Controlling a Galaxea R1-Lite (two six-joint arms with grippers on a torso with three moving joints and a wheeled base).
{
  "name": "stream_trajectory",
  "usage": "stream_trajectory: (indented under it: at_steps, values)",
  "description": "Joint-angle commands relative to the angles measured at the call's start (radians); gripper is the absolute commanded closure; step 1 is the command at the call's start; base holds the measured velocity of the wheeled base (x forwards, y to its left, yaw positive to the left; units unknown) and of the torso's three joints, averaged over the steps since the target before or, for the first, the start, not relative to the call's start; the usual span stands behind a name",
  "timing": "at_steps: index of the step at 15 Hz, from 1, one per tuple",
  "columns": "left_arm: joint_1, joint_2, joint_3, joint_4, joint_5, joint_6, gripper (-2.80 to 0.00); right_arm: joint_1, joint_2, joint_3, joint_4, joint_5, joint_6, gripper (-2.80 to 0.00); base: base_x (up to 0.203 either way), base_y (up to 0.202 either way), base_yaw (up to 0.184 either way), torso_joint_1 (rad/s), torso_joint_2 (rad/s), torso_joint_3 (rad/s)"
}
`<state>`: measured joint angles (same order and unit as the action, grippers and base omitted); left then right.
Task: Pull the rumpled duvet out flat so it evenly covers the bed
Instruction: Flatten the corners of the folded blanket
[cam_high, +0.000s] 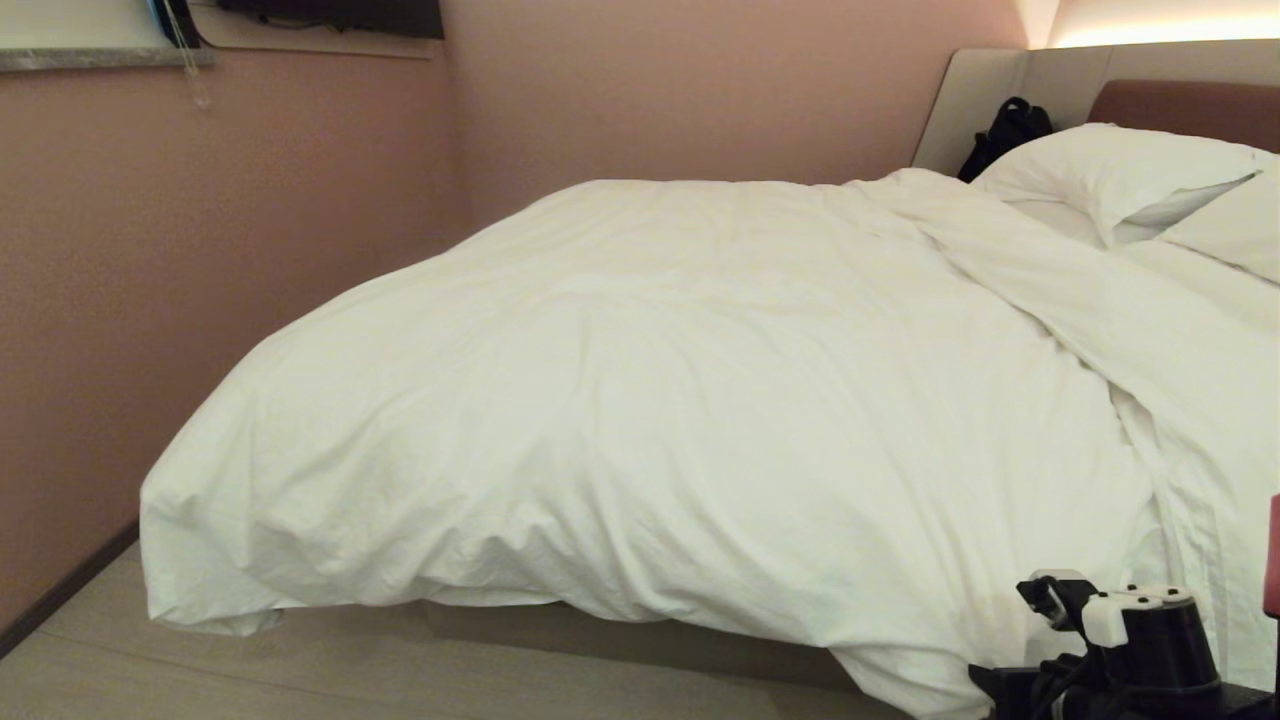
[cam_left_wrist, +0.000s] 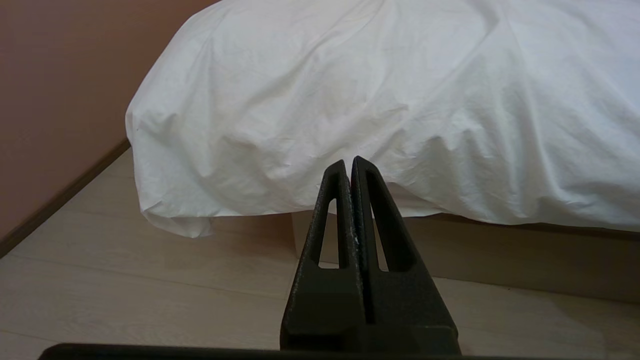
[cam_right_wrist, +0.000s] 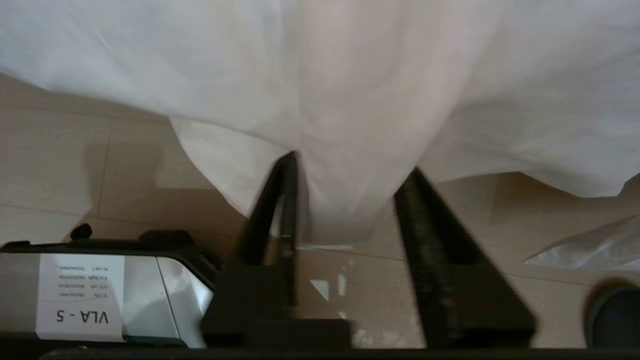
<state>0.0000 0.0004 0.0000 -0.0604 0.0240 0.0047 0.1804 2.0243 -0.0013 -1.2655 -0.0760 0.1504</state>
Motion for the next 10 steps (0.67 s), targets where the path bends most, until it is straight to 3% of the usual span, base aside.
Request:
stream_trajectory:
  at_steps: [1, 4, 10]
  values:
    - [0.0, 0.0, 0.0, -0.001, 0.001, 0.0, 0.0, 0.001, -0.031, 0.0, -0.008, -0.001, 0.003, -2.8, 0.0, 0.0, 0.0, 0.0, 0.0, 0.0]
    - [0.0, 0.0, 0.0, -0.001, 0.001, 0.0, 0.0, 0.001, -0.146, 0.0, 0.008, -0.001, 0.002, -2.8, 0.0, 0.0, 0.0, 0.0, 0.0, 0.0]
    - [0.0, 0.0, 0.0, -0.001, 0.001, 0.0, 0.0, 0.0, -0.609, -0.035, 0.052, -0.002, -0.001, -2.8, 0.0, 0.0, 0.0, 0.0, 0.0, 0.0]
